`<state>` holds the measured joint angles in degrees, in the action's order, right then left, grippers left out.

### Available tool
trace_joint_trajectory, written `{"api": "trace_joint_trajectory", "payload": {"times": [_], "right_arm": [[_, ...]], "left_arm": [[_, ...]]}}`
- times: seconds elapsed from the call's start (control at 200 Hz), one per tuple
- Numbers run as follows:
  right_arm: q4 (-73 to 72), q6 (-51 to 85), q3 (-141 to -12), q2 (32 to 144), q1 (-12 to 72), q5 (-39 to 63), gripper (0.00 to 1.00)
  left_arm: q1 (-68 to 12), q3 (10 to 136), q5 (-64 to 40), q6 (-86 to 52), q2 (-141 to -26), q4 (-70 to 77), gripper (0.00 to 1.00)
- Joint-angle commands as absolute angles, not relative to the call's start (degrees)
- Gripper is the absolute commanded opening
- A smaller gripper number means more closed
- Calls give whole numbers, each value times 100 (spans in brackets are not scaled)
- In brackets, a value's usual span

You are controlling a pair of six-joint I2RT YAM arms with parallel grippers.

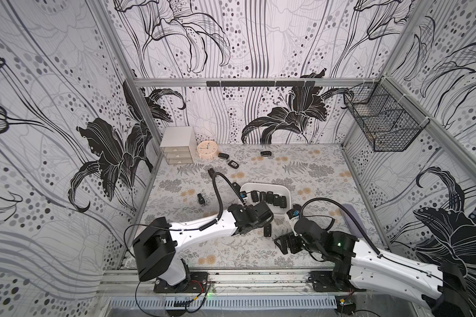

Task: Place the car key into the storage box
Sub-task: Pick up the car key from the center of the board.

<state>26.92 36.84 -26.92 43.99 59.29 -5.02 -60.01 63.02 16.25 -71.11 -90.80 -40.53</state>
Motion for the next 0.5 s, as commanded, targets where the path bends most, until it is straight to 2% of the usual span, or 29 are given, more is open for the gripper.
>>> {"api": "trace_joint_trajectory", "payload": {"times": [0.0, 0.25, 0.496], "right_arm": [[3270, 4071, -2487, 3925, 5948, -668, 100], [3610, 4240, -2378, 3367, 5950, -773, 100], [3656, 4282, -2357, 3255, 5948, -813, 100]], "left_arm": [[-6079, 6605, 1444, -6941, -9417, -3841, 77], [-6163, 7041, 1200, -6607, -10200, -3751, 67], [-6327, 7621, 1149, -6402, -10876, -4055, 63]]}}
